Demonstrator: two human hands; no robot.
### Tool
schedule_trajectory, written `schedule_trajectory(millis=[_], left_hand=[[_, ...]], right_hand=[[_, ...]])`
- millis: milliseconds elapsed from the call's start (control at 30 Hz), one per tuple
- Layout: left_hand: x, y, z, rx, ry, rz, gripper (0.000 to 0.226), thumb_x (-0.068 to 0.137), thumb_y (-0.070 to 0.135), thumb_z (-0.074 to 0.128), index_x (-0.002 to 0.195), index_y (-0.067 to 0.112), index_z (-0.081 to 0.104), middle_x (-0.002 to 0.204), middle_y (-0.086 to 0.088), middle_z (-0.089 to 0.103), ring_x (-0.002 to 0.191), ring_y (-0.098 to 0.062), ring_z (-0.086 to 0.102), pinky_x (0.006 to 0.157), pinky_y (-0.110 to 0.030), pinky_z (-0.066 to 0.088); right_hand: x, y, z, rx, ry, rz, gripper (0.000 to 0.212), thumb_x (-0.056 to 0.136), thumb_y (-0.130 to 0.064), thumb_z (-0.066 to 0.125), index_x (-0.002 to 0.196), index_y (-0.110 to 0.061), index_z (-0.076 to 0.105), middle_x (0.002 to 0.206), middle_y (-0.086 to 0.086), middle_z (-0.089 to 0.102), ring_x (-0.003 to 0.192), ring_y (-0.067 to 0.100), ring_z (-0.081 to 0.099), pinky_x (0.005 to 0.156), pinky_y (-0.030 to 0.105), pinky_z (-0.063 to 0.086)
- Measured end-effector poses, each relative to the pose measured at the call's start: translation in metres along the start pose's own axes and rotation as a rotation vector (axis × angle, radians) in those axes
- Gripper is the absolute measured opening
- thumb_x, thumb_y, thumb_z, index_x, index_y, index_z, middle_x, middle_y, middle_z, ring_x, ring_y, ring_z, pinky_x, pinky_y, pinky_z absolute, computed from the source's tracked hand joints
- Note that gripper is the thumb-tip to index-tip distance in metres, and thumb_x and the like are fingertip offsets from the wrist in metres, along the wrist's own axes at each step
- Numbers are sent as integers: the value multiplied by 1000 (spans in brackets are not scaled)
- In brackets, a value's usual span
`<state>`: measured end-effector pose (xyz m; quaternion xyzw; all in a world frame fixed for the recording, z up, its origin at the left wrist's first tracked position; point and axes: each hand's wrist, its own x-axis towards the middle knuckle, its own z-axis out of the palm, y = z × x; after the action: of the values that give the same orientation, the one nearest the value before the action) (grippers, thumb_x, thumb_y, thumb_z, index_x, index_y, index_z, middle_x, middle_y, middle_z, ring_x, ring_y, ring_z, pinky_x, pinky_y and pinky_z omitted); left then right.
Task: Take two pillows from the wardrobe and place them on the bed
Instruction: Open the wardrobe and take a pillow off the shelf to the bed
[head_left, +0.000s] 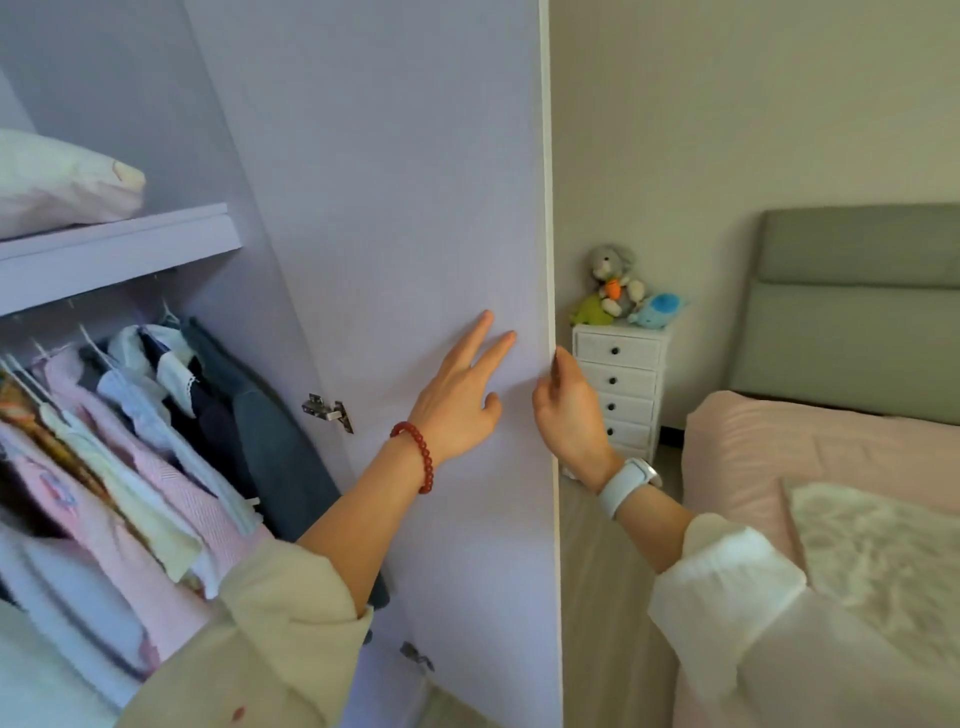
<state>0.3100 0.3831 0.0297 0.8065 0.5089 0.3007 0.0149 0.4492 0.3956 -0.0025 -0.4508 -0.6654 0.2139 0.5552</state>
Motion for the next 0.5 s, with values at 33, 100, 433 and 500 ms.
schedule_trajectory(millis=[33,100,433,500], left_hand=[[3,-1,-1,-3,13,1,63,87,5,47,141,26,24,155,5,3,140,-13,10,100,-26,31],[6,-3,-9,3,73,1,57,87,6,47,138,25,33,154,2,13,139,-16,15,100,-27,30],[-30,-68,-161,373,401,-199,40,83,1,53,122,7,53,132,-16,47,121,-34,43,102,-44,34],[-58,-87,-204,483,444,-276,39,82,0,54,120,6,55,128,-18,50,117,-37,46,98,-47,38]], right_hand=[[1,-2,-1,-38,39,-11,44,83,4,39,126,-5,41,121,16,54,112,31,52,87,23,40],[2,-15,-3,-141,156,-150,51,83,3,42,133,-3,34,136,19,42,128,28,38,103,23,29],[58,-99,90,-146,-195,-547,38,83,3,45,121,-1,50,125,20,51,119,35,45,99,39,39],[67,-119,126,-147,-283,-614,38,84,3,44,121,-1,50,125,20,52,117,35,46,98,39,40]])
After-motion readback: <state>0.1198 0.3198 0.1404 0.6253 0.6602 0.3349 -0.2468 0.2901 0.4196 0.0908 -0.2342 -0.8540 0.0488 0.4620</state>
